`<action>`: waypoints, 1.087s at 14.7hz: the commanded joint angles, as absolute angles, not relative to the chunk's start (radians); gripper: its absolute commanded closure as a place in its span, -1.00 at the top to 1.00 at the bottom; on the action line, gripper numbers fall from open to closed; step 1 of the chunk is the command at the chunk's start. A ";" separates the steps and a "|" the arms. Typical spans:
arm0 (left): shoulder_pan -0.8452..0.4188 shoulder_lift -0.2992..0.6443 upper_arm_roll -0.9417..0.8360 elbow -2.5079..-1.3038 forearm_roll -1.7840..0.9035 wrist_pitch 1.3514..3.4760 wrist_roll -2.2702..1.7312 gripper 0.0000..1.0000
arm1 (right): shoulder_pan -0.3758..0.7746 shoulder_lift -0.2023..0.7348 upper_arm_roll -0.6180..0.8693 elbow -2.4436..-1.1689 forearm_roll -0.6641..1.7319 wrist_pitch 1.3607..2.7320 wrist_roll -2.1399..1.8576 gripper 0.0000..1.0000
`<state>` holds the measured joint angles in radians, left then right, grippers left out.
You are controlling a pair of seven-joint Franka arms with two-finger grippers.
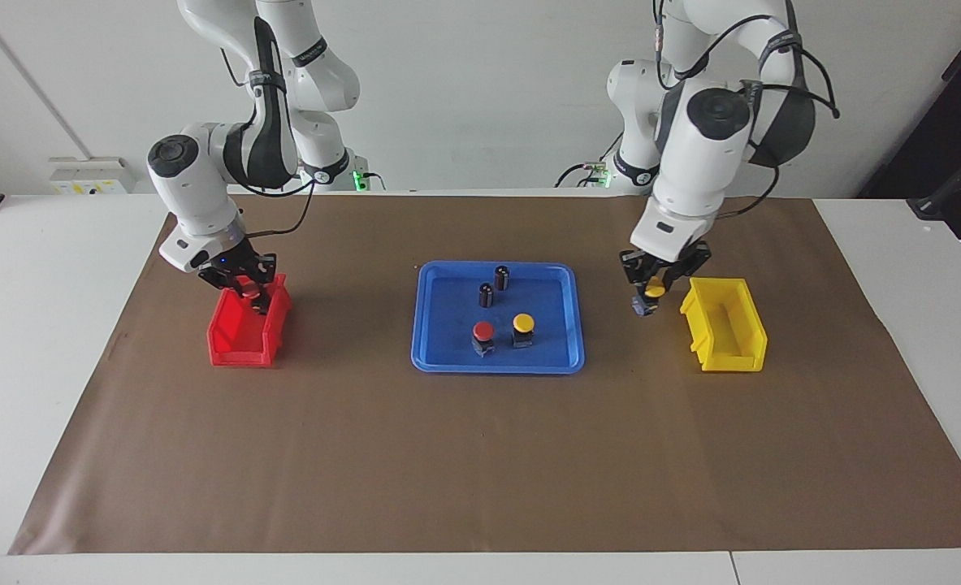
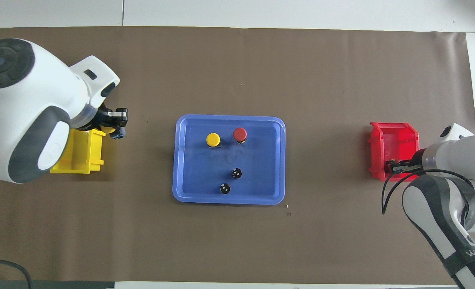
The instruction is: Sort red and yellow buttons by color
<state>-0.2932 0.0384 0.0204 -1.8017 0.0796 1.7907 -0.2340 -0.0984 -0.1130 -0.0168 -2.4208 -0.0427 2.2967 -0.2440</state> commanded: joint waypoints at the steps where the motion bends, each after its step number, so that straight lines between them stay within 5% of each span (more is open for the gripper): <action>1: -0.209 -0.003 0.012 -1.873 0.086 1.795 -0.094 -0.97 | -0.114 -0.130 -0.008 -2.433 -0.037 2.298 -0.261 -0.03; 3: -0.149 -0.026 0.011 -1.940 0.086 1.869 -0.007 -0.97 | -0.110 -0.121 -0.008 -2.395 -0.038 2.267 -0.262 0.24; 8: -0.089 -0.072 0.012 -2.124 0.086 2.052 0.037 -0.97 | -0.054 -0.060 -0.003 -2.098 -0.037 1.978 -0.229 0.33; 12: -0.066 -0.072 0.012 -2.230 0.086 2.164 0.037 -0.97 | 0.180 0.063 0.002 -1.808 0.038 1.908 0.075 0.37; 16: -0.060 -0.054 0.012 -2.266 0.086 2.210 0.037 -0.97 | 0.449 0.395 0.005 -1.388 0.015 1.838 0.512 0.37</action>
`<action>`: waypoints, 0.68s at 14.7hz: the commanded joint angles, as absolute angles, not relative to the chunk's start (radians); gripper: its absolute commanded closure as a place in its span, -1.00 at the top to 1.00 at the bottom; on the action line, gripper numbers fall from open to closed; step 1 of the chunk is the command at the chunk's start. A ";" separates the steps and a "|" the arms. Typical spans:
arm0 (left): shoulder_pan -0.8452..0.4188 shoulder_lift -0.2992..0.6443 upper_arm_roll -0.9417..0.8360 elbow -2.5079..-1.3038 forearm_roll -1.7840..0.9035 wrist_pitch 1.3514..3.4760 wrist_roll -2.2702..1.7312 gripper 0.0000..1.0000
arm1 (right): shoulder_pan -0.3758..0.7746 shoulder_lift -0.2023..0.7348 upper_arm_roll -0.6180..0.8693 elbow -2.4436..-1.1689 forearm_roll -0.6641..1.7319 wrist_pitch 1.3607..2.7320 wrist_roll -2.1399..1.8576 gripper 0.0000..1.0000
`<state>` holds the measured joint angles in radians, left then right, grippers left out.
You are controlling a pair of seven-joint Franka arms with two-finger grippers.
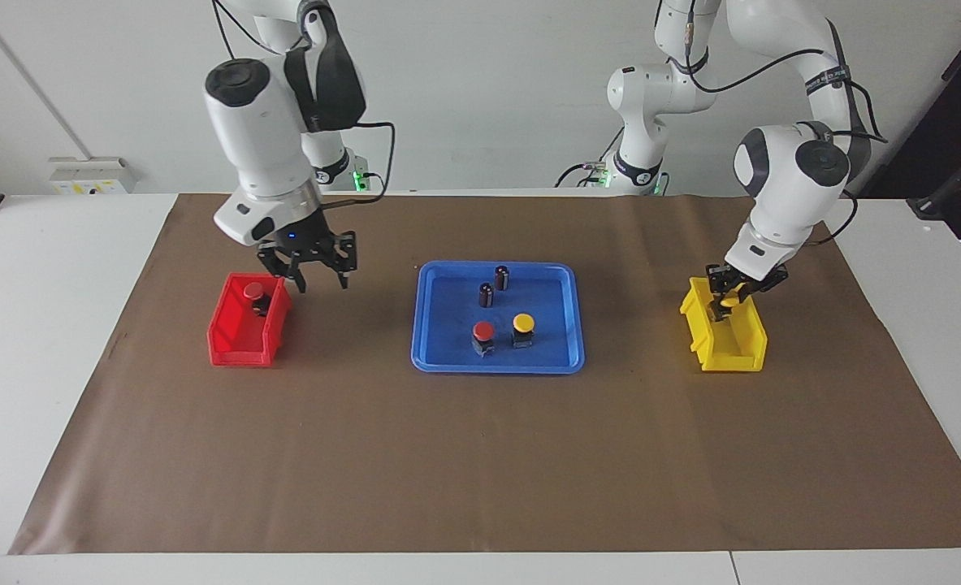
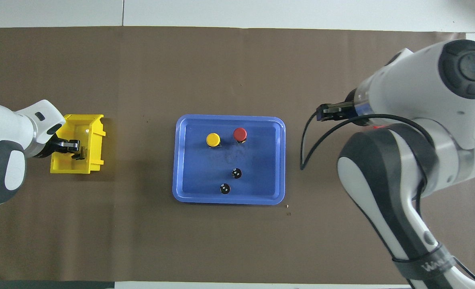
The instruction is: Sort red and yellow buttons by color
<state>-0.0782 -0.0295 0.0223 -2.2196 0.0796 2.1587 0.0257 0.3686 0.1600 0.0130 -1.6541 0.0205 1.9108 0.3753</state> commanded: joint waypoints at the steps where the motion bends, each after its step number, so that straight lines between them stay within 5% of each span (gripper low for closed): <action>1: -0.060 -0.052 0.012 -2.281 0.086 2.230 0.038 -0.96 | 0.495 0.478 0.005 -1.293 -0.012 1.832 0.575 0.37; 2: -0.058 -0.052 0.012 -2.296 0.086 2.247 0.038 -0.86 | 0.530 0.527 0.008 -1.255 -0.053 1.839 0.619 0.37; 4: -0.055 -0.052 0.012 -2.299 0.086 2.255 0.037 -0.10 | 0.555 0.538 0.009 -1.326 -0.074 1.969 0.660 0.37; 10: -0.055 -0.026 0.012 -2.171 0.087 2.165 0.028 0.61 | 0.584 0.514 0.014 -1.493 -0.072 2.062 0.661 0.37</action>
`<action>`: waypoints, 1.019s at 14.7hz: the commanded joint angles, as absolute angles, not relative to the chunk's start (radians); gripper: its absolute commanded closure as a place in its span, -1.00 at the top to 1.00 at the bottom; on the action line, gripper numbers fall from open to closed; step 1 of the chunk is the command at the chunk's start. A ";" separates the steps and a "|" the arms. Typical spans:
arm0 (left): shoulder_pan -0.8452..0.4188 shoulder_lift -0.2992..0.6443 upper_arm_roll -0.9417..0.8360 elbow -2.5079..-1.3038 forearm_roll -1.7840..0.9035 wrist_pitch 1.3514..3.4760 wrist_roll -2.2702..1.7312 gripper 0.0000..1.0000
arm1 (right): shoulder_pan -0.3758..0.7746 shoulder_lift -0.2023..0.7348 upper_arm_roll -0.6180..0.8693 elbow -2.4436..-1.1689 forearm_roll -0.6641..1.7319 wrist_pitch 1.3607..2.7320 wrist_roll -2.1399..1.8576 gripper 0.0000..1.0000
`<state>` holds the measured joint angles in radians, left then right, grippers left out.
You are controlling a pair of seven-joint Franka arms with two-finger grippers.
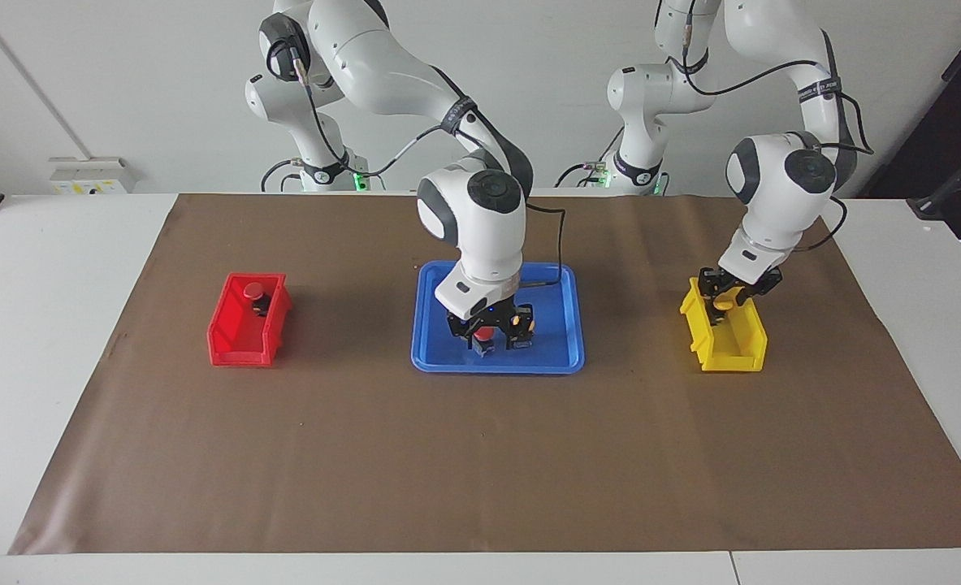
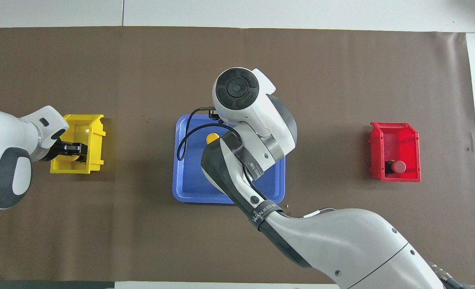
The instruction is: Sort red and yellow buttons by color
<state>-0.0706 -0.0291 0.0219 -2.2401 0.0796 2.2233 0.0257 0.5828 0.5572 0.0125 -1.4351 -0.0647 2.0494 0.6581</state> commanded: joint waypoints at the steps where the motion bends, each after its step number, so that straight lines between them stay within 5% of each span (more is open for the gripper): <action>1: -0.057 -0.029 0.012 -2.117 0.087 2.104 0.034 0.99 | 0.583 0.512 0.015 -1.493 -0.071 2.059 0.663 0.37; 7: -0.057 -0.049 0.011 -1.728 0.087 1.654 0.032 1.00 | 0.583 0.482 0.018 -1.577 -0.060 2.094 0.653 0.37; 12: -0.071 -0.115 -0.002 -1.651 0.087 1.569 0.025 1.00 | 0.584 0.462 0.018 -1.646 -0.037 2.152 0.649 0.35; 13: -0.069 -0.123 0.005 -1.643 0.086 1.574 0.026 1.00 | 0.586 0.453 0.020 -1.673 -0.037 2.175 0.649 0.27; 15: -0.069 -0.138 0.006 -1.647 0.074 1.580 0.026 1.00 | 0.583 0.449 0.020 -1.678 -0.034 2.174 0.649 -0.19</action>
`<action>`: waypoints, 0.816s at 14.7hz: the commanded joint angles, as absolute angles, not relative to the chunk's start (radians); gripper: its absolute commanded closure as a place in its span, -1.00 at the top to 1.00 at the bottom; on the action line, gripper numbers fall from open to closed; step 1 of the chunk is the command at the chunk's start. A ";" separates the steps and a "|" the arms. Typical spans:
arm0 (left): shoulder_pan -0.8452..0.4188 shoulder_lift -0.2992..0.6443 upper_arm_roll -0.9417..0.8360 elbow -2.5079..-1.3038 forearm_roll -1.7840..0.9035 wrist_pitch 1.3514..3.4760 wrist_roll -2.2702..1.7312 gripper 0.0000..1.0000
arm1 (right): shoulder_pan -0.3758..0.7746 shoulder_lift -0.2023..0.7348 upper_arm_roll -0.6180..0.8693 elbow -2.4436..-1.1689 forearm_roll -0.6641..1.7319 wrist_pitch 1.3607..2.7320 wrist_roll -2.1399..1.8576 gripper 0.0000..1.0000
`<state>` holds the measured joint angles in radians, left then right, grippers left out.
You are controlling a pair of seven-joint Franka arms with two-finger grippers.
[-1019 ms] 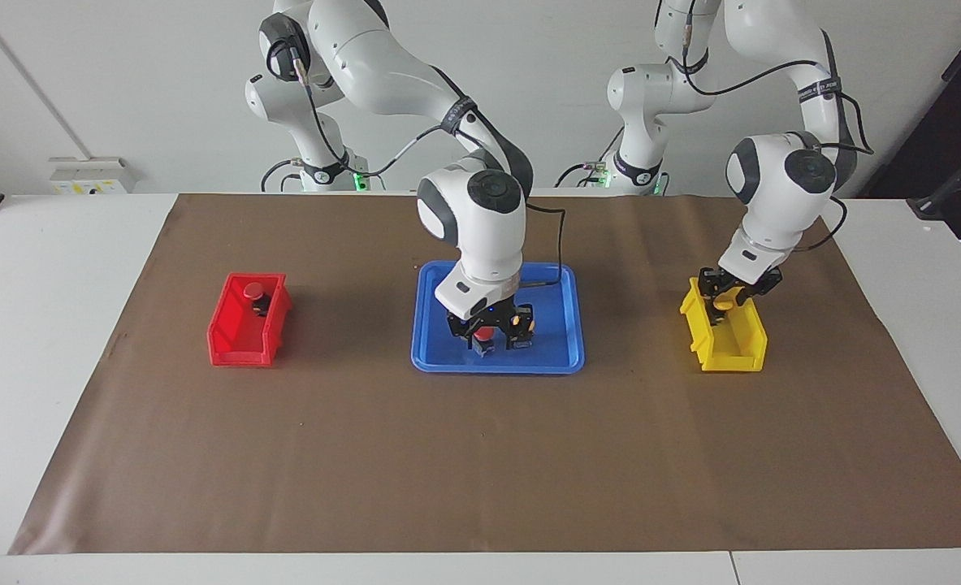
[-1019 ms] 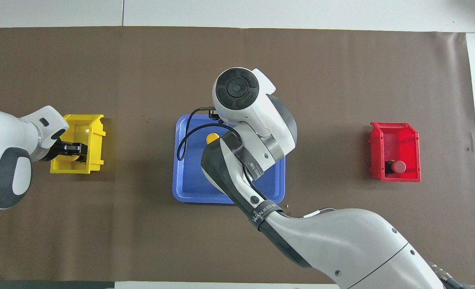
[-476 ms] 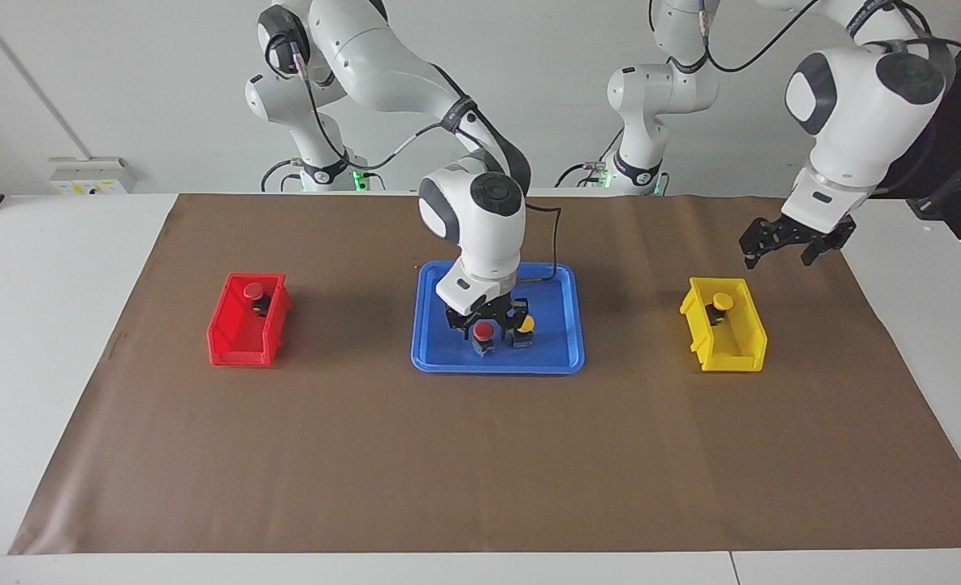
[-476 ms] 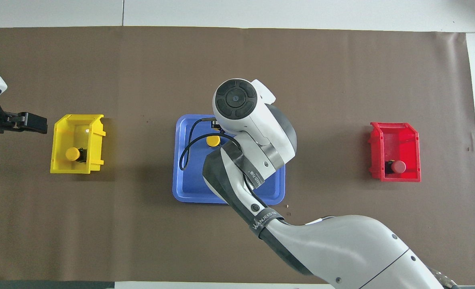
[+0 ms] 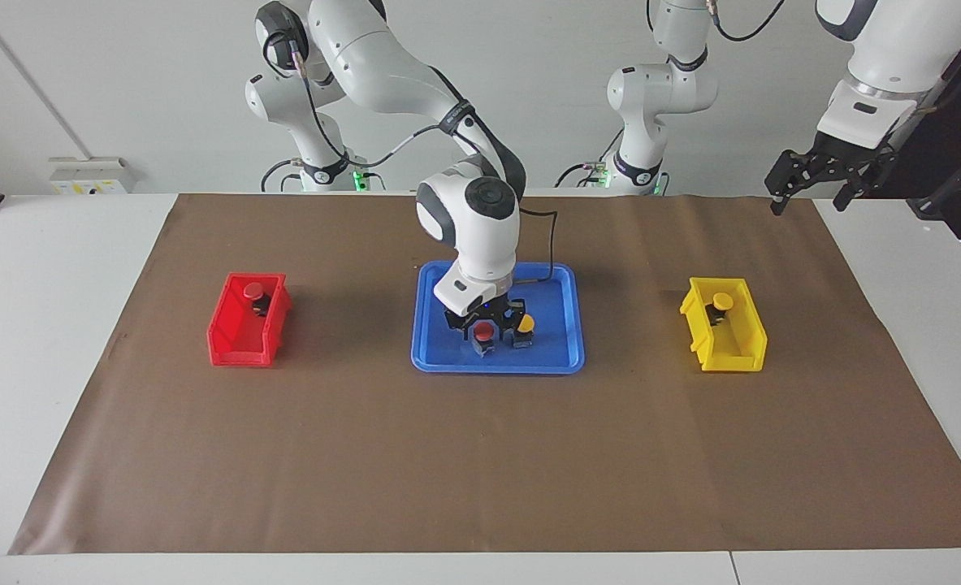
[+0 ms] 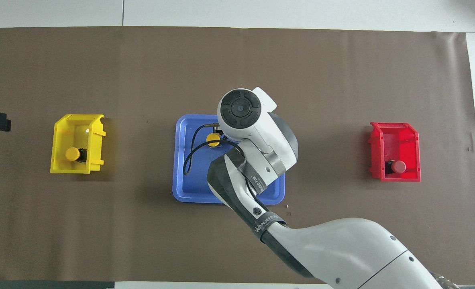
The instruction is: Sort red and yellow buttons by color
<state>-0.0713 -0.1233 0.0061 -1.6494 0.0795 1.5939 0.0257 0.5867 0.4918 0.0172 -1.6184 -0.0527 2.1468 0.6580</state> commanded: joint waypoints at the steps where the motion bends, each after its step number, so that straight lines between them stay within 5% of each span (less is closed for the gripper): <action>1: -0.071 -0.144 0.003 -1.651 0.074 1.577 0.025 1.00 | 0.581 0.449 0.020 -1.674 -0.012 2.169 0.649 -0.45; 3: -0.071 -0.147 -0.002 -1.652 0.074 1.565 0.026 1.00 | 0.578 0.452 0.020 -1.637 0.012 2.154 0.647 -0.76; 6: -0.074 -0.155 -0.006 -1.652 0.071 1.571 0.014 1.00 | 0.513 0.419 0.017 -1.553 0.012 1.987 0.541 -0.77; 9: -0.121 -0.140 -0.017 -1.692 0.028 1.652 -0.062 1.00 | 0.327 0.222 0.017 -1.633 0.014 1.835 0.294 -0.77; 12: -0.317 -0.017 -0.015 -1.726 0.032 1.756 -0.300 1.00 | 0.103 0.042 0.015 -1.811 0.014 1.822 0.018 -0.77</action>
